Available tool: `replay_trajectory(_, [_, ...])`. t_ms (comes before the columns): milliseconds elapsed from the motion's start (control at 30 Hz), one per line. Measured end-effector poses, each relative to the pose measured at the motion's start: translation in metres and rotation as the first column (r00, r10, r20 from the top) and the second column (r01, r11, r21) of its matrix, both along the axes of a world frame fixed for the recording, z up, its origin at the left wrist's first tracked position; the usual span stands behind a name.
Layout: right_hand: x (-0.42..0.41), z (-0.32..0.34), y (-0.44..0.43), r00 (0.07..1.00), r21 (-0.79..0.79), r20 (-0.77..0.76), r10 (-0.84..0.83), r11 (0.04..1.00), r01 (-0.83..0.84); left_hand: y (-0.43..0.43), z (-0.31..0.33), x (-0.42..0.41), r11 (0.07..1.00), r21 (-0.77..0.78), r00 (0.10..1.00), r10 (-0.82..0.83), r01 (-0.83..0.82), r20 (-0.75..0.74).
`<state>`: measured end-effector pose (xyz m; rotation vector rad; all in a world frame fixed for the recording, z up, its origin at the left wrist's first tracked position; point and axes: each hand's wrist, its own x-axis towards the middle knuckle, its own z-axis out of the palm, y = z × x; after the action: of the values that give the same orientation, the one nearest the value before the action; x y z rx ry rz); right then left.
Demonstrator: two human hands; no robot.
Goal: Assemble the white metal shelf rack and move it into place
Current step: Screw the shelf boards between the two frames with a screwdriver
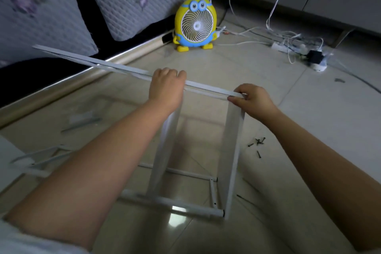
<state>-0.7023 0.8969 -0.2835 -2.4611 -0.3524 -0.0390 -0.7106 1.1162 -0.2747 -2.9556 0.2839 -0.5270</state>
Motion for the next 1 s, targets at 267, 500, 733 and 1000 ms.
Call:
replay_trajectory(267, [0.039, -0.063, 0.023, 0.957, -0.092, -0.164, -0.24, 0.969, 0.228, 0.01, -0.081, -0.062, 0.975, -0.165, 0.865, 0.05, -0.152, -0.5])
replay_trajectory(500, [-0.009, -0.091, 0.015, 0.998, -0.034, -0.029, -0.049, 0.998, 0.048, 0.035, -0.114, -0.078, 0.988, -0.149, 0.878, -0.096, 0.028, -0.47])
replay_trajectory(733, [-0.111, -0.117, 0.0, 0.888, 0.103, -0.46, 0.015, 0.994, 0.037, 0.048, -0.132, -0.076, 0.998, -0.013, 0.944, -0.059, 0.057, -0.326])
replay_trajectory(1000, [-0.098, -0.115, -0.016, 0.959, -0.04, -0.282, 0.03, 0.998, -0.043, 0.047, -0.116, -0.076, 0.989, 0.003, 0.924, -0.14, 0.151, -0.357])
